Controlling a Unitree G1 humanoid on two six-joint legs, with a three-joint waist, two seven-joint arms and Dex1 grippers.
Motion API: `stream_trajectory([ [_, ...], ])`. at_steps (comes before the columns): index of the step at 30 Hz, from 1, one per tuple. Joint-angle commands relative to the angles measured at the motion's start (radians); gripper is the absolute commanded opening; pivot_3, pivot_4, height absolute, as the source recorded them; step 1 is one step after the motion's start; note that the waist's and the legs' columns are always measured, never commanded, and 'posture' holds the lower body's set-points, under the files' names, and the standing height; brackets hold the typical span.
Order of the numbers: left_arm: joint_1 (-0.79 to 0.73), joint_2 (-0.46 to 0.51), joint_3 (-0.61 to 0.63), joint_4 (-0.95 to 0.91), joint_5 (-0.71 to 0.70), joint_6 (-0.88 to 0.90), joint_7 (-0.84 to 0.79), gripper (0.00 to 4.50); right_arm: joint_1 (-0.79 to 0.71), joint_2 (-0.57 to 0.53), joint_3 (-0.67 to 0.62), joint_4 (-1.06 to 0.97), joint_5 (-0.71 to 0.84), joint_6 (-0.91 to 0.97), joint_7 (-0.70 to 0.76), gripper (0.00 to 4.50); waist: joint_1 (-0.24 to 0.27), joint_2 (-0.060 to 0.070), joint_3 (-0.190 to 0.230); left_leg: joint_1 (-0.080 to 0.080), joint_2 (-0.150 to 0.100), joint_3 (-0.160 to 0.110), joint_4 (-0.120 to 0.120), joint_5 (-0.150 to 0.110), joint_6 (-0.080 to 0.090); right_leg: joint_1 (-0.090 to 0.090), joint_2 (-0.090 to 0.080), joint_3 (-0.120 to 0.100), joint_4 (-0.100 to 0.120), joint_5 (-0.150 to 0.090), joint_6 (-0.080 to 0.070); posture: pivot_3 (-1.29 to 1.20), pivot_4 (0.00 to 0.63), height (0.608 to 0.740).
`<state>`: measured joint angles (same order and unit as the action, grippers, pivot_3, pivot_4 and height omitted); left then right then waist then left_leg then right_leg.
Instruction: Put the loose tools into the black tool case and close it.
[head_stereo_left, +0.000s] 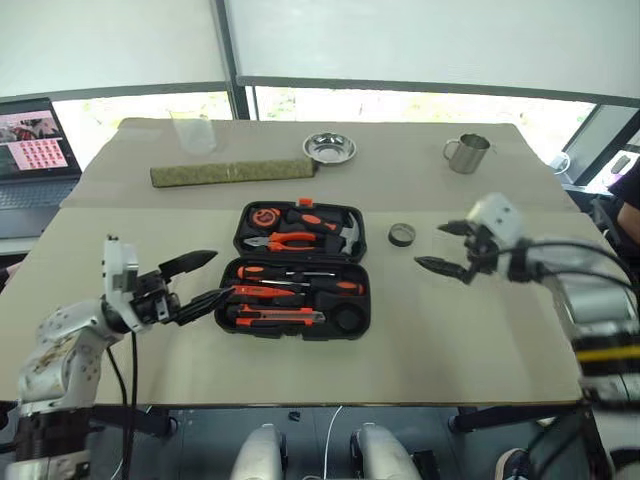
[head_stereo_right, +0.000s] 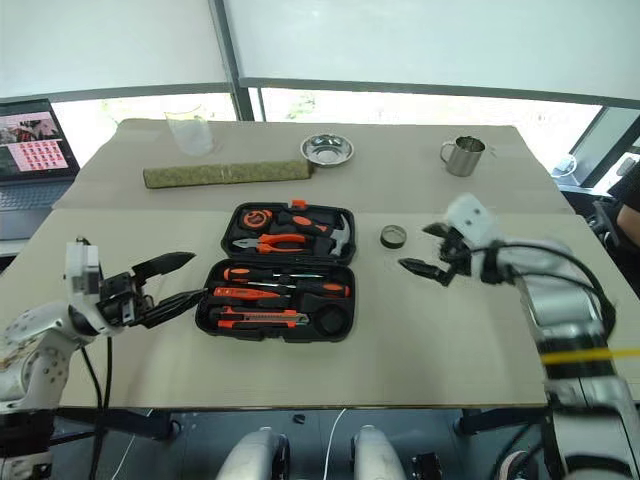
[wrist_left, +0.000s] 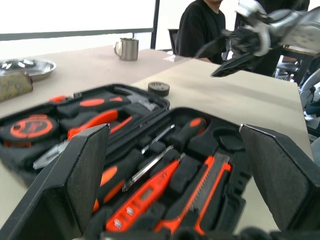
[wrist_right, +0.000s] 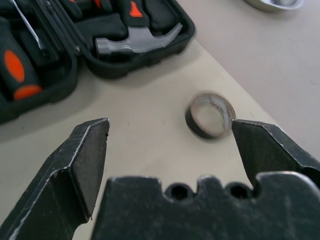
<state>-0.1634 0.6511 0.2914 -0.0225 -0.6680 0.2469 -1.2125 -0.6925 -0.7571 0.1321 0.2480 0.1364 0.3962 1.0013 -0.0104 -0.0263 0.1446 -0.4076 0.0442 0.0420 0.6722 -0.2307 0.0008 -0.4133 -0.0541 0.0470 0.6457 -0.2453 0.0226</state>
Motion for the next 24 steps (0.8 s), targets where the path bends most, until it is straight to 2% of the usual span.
stream_trajectory([
  [1, -0.048, -0.033, -0.011, -0.07, -0.027, 0.029, 0.074, 4.46, -0.2, 0.061, 0.125, 0.27, -0.132, -0.052, 0.048, 4.5, -0.002, 0.0, 0.0, -0.003, 0.0, 0.0, 0.0, 0.0, 0.0, -0.003, 0.0, 0.0, 0.0, 0.0, 0.0, 0.0, 0.15, 0.74],
  [5, -0.064, -0.06, -0.021, -0.097, -0.03, 0.048, 0.115, 4.46, -0.371, 0.139, 0.202, 0.592, -0.235, -0.17, 0.05, 4.5, -0.004, -0.001, 0.001, -0.009, -0.001, 0.001, 0.001, 0.0, 0.0, -0.009, -0.001, 0.001, 0.001, 0.002, 0.002, 0.0, 0.15, 0.74],
  [8, -0.071, -0.073, -0.019, -0.092, -0.028, 0.043, 0.132, 4.46, -0.437, 0.178, 0.213, 0.737, -0.273, -0.254, 0.038, 4.5, -0.004, -0.001, 0.001, -0.009, -0.002, 0.001, -0.001, 0.0, 0.0, -0.01, -0.002, 0.0, 0.0, 0.002, 0.002, 0.0, 0.15, 0.74],
  [11, -0.044, -0.089, -0.025, -0.111, -0.018, 0.03, 0.145, 4.5, -0.492, 0.22, 0.227, 0.86, -0.325, -0.304, 0.021, 3.74, -0.008, -0.001, 0.001, -0.009, -0.002, 0.001, -0.002, 0.0, 0.0, -0.01, -0.003, 0.0, 0.0, 0.002, 0.002, 0.0, 0.15, 0.74],
  [16, 0.006, -0.078, -0.021, -0.142, -0.014, 0.032, 0.139, 4.5, -0.536, 0.259, 0.214, 0.952, -0.357, -0.377, 0.002, 2.12, -0.014, 0.0, 0.001, -0.009, -0.002, 0.001, -0.004, 0.0, 0.0, -0.011, -0.002, 0.001, 0.0, 0.002, 0.001, 0.0, 0.15, 0.74],
  [17, 0.008, -0.074, -0.019, -0.14, -0.013, 0.032, 0.14, 4.5, -0.543, 0.264, 0.209, 0.962, -0.36, -0.383, 0.0, 1.68, -0.015, 0.0, 0.001, -0.009, -0.002, 0.001, -0.004, 0.0, 0.0, -0.011, -0.002, 0.001, 0.0, 0.002, 0.001, 0.0, 0.15, 0.74],
  [19, 0.009, -0.071, -0.016, -0.137, -0.012, 0.031, 0.14, 4.5, -0.551, 0.269, 0.203, 0.978, -0.363, -0.394, -0.002, 1.12, -0.017, 0.0, 0.001, -0.008, -0.002, 0.001, -0.004, 0.0, 0.0, -0.011, -0.002, 0.001, 0.0, 0.002, 0.001, 0.0, 0.15, 0.74],
  [20, 0.01, -0.069, -0.017, -0.137, -0.012, 0.031, 0.141, 4.5, -0.555, 0.269, 0.202, 0.983, -0.367, -0.406, -0.002, 0.61, -0.017, 0.0, 0.001, -0.008, -0.002, 0.001, -0.004, 0.0, 0.0, -0.01, -0.002, 0.001, 0.0, 0.002, 0.001, 0.0, 0.15, 0.74],
  [22, 0.017, -0.061, -0.024, -0.132, 0.001, 0.019, 0.129, 4.5, -0.563, 0.268, 0.196, 0.98, -0.367, -0.436, 0.013, 0.04, -0.017, 0.0, 0.001, -0.008, -0.002, 0.001, -0.004, 0.0, 0.0, -0.01, -0.003, 0.001, 0.001, 0.002, 0.001, 0.0, 0.15, 0.74],
  [24, 0.03, -0.052, -0.035, -0.133, 0.015, 0.006, 0.114, 4.5, -0.567, 0.265, 0.178, 0.958, -0.346, -0.467, 0.064, 0.04, -0.019, 0.0, 0.001, -0.008, -0.002, 0.001, -0.004, 0.0, 0.0, -0.01, -0.003, 0.001, 0.001, 0.002, 0.001, 0.0, 0.15, 0.74],
])
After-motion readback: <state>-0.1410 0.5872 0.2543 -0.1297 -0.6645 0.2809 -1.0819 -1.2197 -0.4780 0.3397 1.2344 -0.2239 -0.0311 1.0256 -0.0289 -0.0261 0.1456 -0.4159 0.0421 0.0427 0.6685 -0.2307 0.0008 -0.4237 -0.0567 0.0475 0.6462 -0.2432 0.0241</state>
